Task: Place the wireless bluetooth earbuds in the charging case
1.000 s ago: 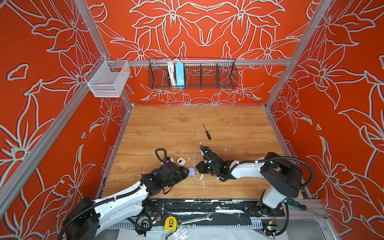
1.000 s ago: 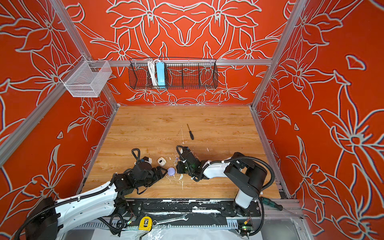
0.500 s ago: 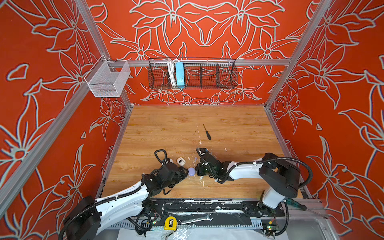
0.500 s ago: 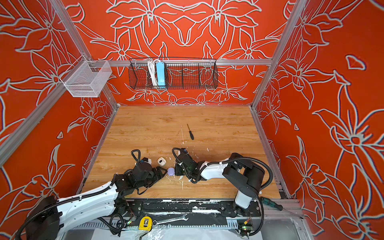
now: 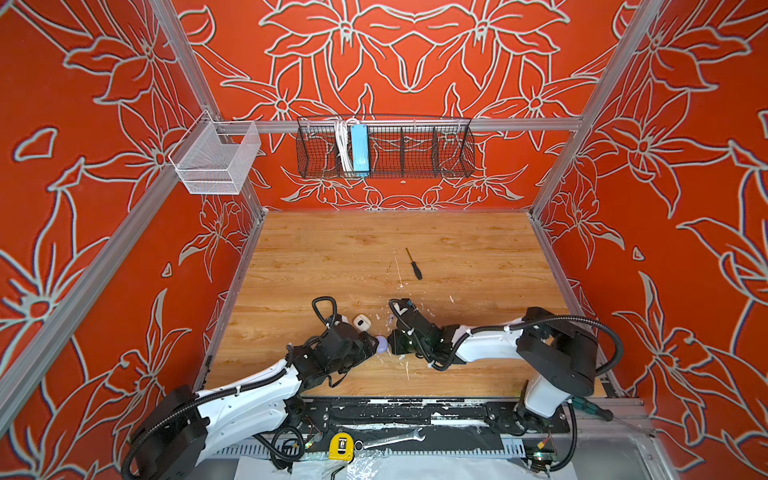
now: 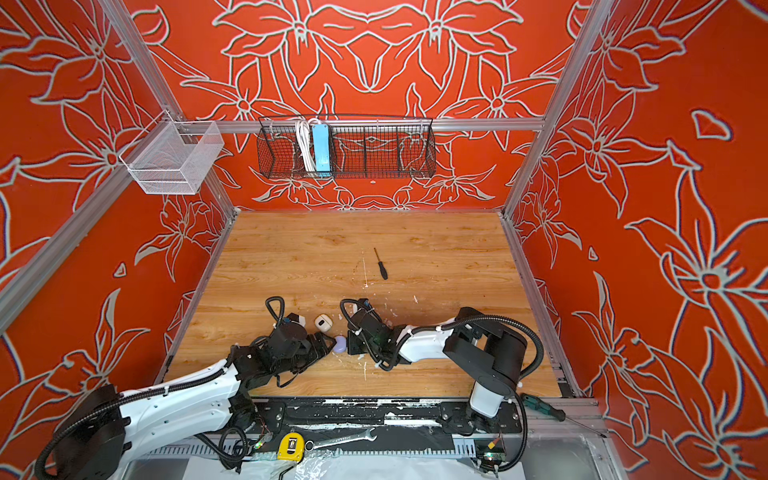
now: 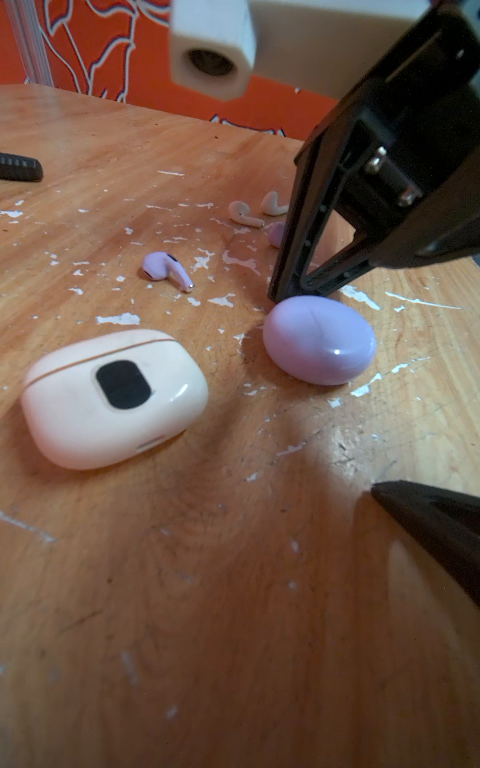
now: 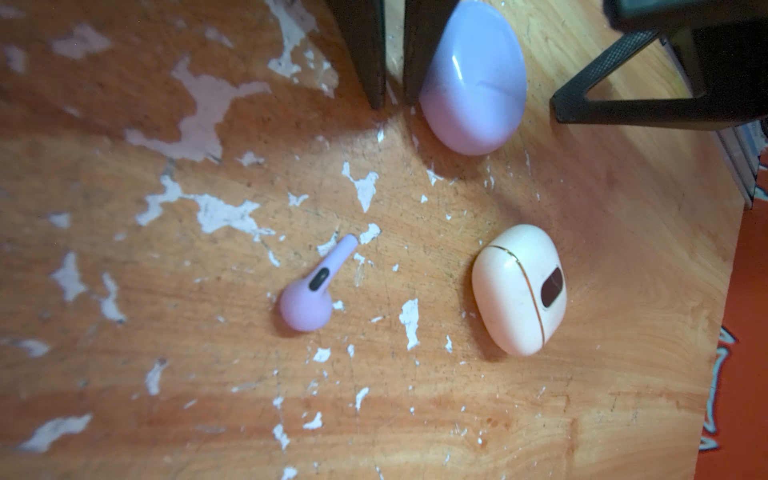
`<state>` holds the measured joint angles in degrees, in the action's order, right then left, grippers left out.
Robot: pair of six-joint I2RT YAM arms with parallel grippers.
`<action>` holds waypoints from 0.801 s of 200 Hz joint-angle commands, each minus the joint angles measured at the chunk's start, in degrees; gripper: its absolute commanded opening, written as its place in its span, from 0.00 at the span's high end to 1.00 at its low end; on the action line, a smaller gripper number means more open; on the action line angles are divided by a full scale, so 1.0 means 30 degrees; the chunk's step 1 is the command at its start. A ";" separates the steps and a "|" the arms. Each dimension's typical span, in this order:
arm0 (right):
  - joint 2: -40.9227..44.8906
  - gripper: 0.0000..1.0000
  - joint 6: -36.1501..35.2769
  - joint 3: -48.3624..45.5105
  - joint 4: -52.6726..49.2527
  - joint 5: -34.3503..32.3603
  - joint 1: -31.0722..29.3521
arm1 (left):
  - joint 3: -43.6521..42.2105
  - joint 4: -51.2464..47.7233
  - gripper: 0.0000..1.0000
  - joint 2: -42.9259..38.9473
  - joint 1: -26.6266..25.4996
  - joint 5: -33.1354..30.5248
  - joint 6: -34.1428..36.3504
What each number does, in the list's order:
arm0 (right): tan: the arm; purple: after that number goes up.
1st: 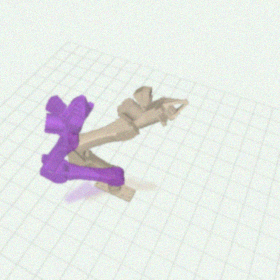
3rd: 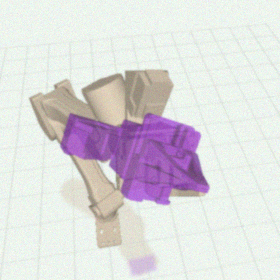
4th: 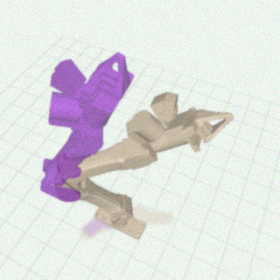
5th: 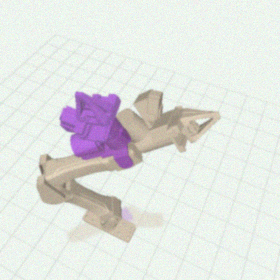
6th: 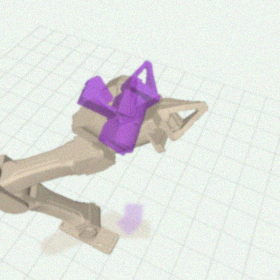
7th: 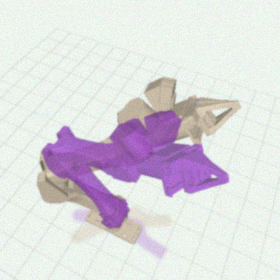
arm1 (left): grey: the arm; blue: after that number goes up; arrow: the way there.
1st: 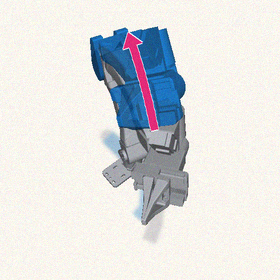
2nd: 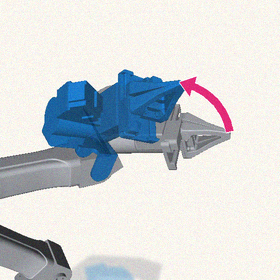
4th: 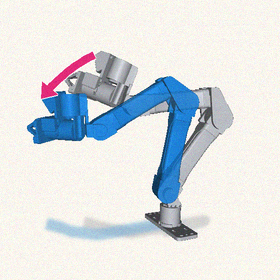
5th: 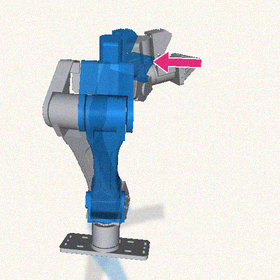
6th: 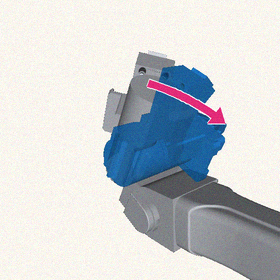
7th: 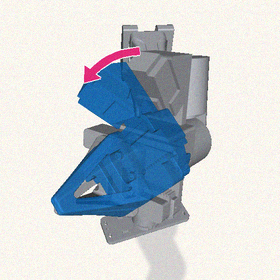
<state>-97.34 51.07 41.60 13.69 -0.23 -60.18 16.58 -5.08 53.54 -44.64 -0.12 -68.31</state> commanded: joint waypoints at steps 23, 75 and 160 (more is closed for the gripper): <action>-0.0628 0.87 0.0533 0.0239 -0.0667 -0.0788 -0.0095 | 0.1734 -0.0991 0.20 0.2689 -0.0031 0.0915 0.1613; -0.0178 0.87 0.0734 -0.0246 -0.0597 -0.1223 -0.0095 | 0.1491 0.0174 0.22 0.4632 -0.0053 0.1854 0.0639; 0.0118 0.87 0.1108 -0.0712 0.0231 -0.1433 -0.0051 | -0.0416 0.1665 0.20 0.2517 -0.0046 0.2053 -0.0025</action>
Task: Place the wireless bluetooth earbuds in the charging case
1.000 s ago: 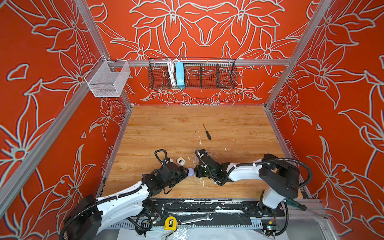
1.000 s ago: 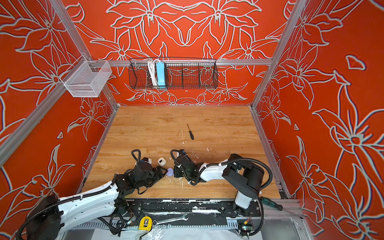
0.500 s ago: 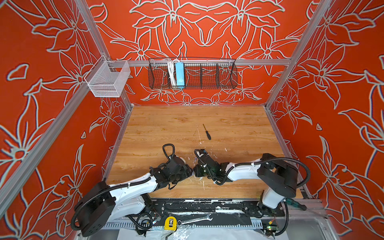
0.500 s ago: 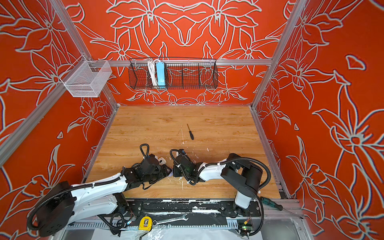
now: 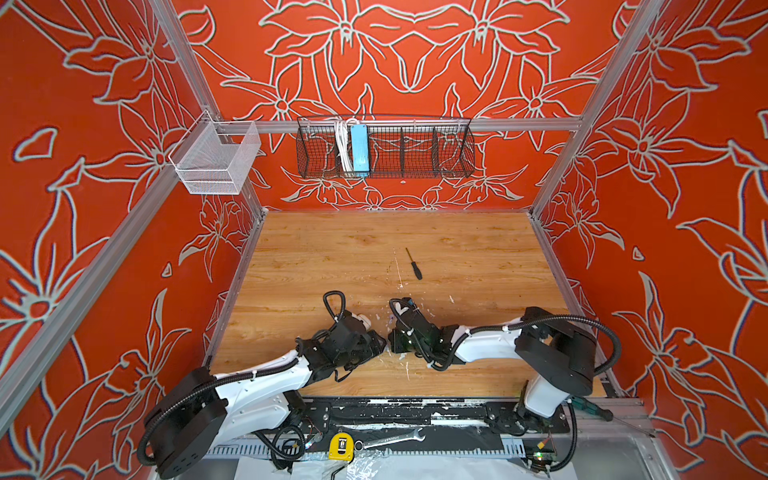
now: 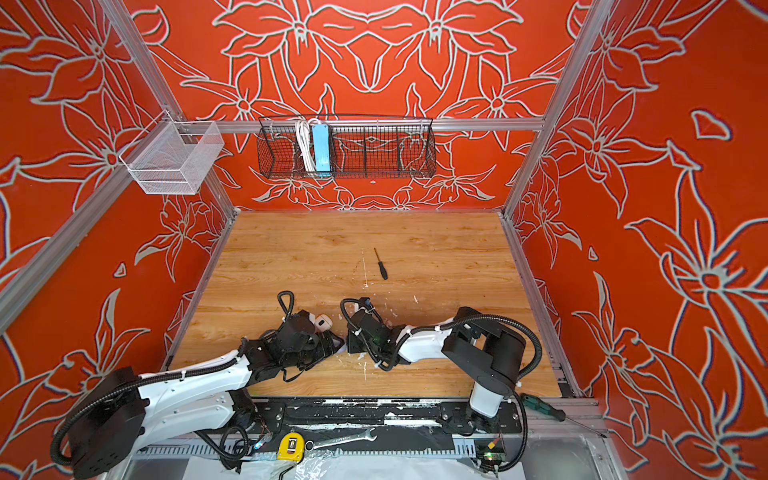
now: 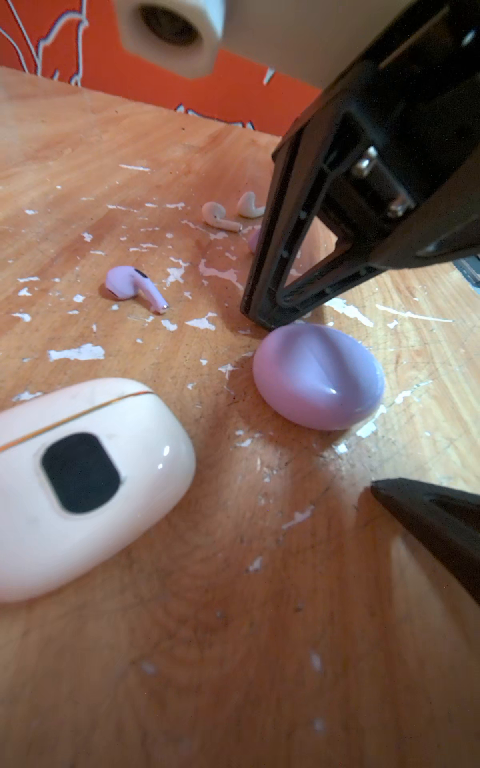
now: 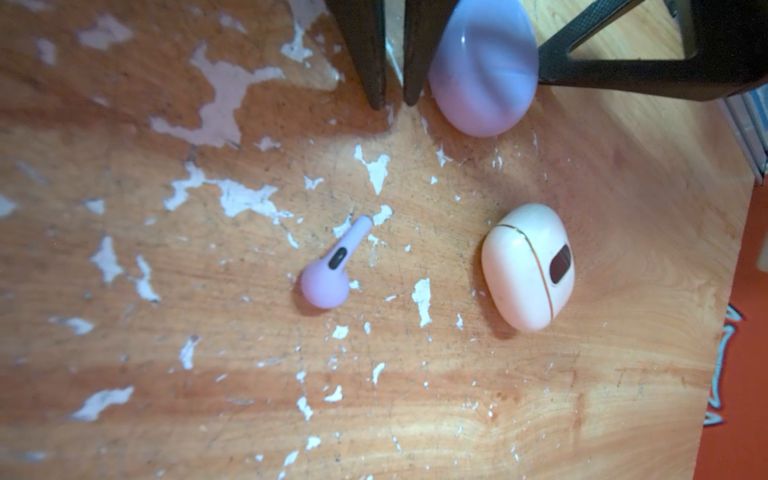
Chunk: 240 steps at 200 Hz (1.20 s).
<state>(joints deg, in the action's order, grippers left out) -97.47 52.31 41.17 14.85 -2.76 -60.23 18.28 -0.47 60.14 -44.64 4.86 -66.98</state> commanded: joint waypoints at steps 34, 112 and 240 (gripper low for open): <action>0.0132 0.87 0.0843 -0.0529 -0.0029 -0.0470 -0.0050 | -0.1114 0.1174 0.20 0.1517 -0.0060 0.1040 -0.0717; 0.0177 0.87 0.0842 -0.0539 -0.0329 -0.0719 -0.0051 | -0.1847 0.0803 0.20 0.0513 -0.0060 0.0341 -0.1082; -0.0293 0.88 0.0594 -0.0362 0.0059 -0.0221 -0.0138 | -0.2044 0.1416 0.20 0.1095 -0.0060 0.0299 -0.1199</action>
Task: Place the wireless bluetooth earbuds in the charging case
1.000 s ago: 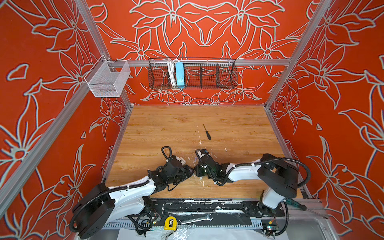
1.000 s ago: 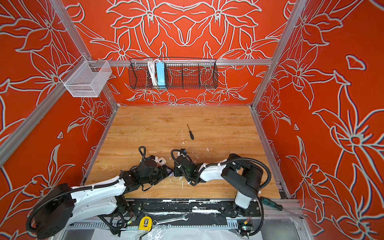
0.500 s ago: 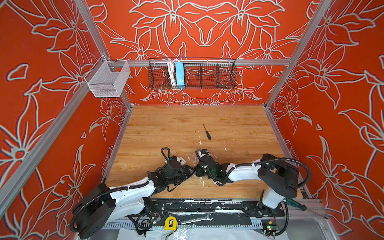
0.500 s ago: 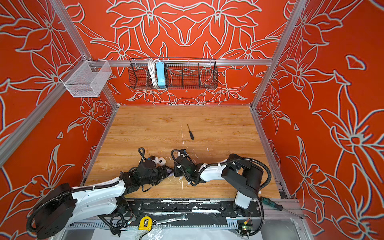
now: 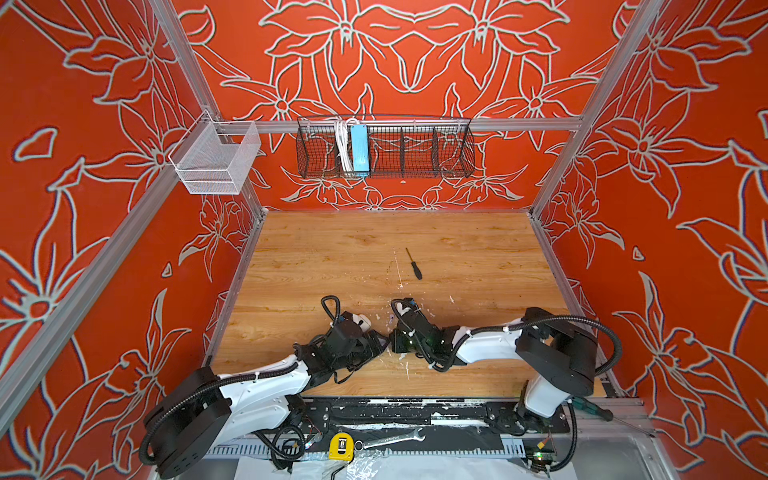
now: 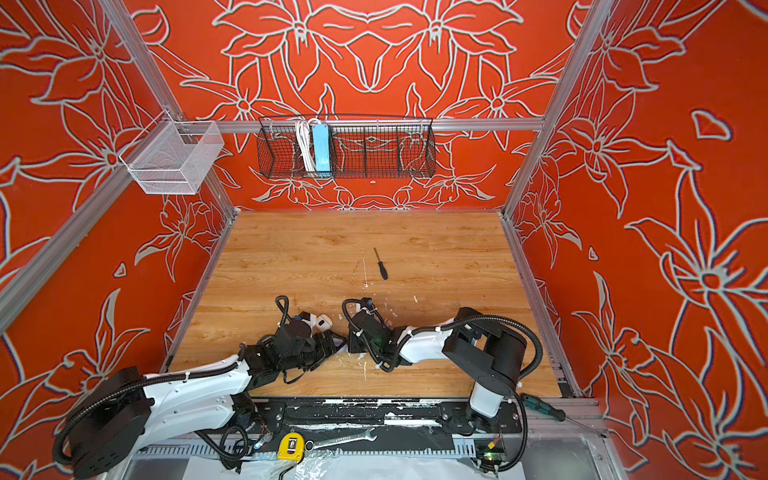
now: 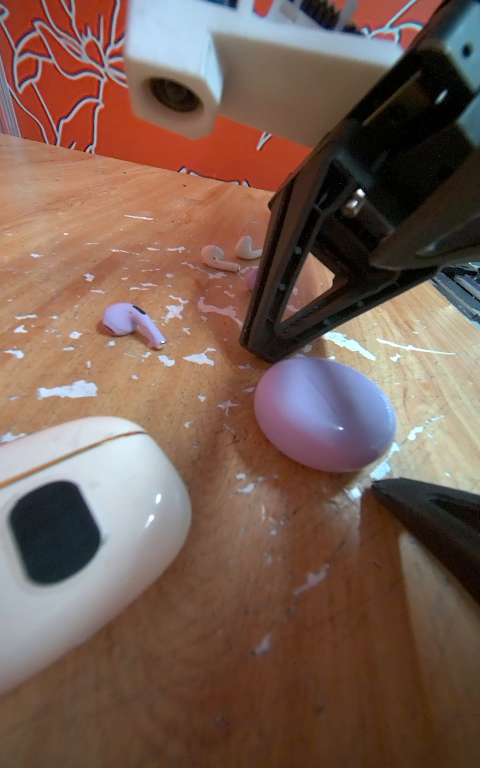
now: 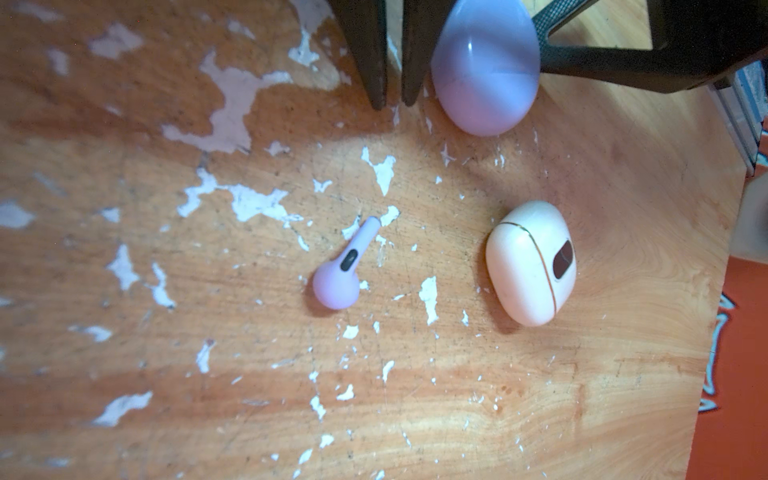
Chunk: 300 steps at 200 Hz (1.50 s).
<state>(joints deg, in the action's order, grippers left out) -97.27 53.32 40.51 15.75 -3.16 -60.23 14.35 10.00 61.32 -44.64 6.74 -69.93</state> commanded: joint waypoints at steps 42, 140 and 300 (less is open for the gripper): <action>-0.0504 0.89 0.0239 -0.0060 -0.0151 -0.0057 -0.0282 | -0.0760 -0.1840 0.20 0.1017 -0.0060 -0.0406 -0.0128; -0.0584 0.90 0.0405 -0.0018 -0.0240 -0.0361 -0.0593 | -0.0549 -0.1519 0.21 0.2029 -0.0060 -0.0783 -0.0127; 0.3679 0.73 -0.1115 -0.1323 -0.0753 -0.0306 0.0742 | -0.0911 -0.3669 0.24 0.0477 -0.0034 -0.2882 -0.0754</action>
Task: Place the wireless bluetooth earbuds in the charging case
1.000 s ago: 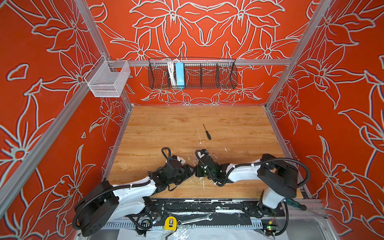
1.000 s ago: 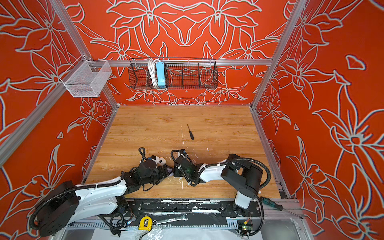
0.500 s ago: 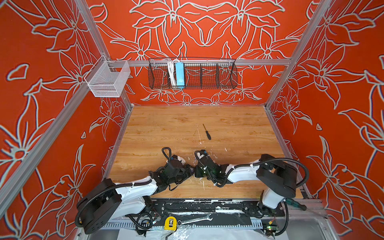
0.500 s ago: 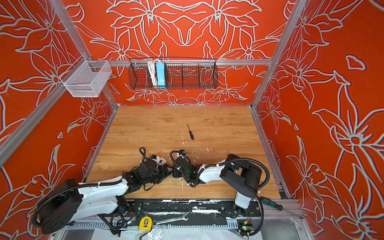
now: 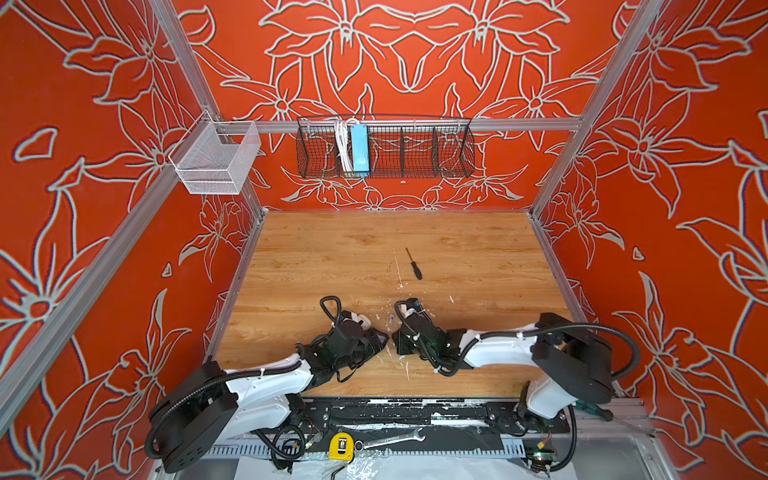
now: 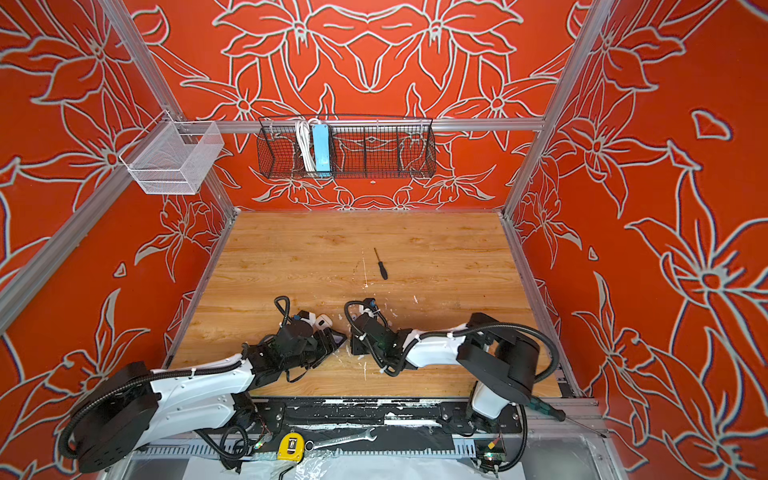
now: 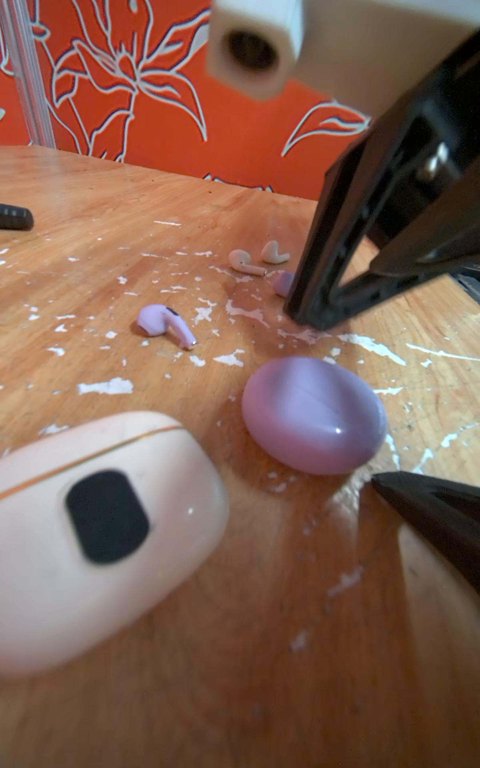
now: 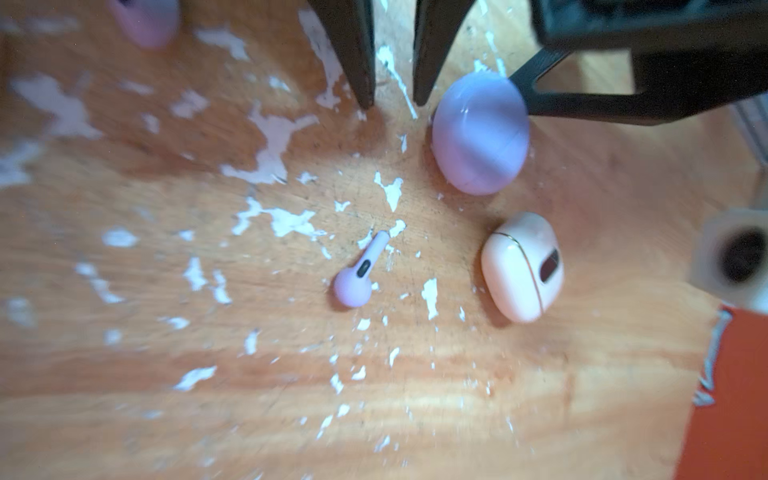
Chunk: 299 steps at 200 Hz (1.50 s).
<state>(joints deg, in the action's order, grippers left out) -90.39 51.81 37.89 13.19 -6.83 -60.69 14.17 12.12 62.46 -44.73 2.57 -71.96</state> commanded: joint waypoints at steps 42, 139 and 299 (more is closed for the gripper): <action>0.1070 0.64 -0.0666 0.0004 0.1628 0.4141 0.2370 | -0.1382 -0.4890 0.28 -0.1223 0.0027 -0.2015 -0.0349; -0.4857 0.66 0.0384 0.3634 0.3619 0.7584 0.2189 | -0.2587 -0.5665 0.28 -0.4970 0.0013 -0.1772 -0.0310; -0.2919 0.75 0.2712 -0.0293 0.5266 0.2967 -0.0828 | -0.2334 -0.5700 0.27 -0.5467 0.0044 -0.0329 -0.0111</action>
<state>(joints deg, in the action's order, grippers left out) -100.20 56.75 38.94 27.35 6.11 -62.15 8.14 -2.66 42.06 -44.69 -0.82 -72.44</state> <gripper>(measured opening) 0.253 0.729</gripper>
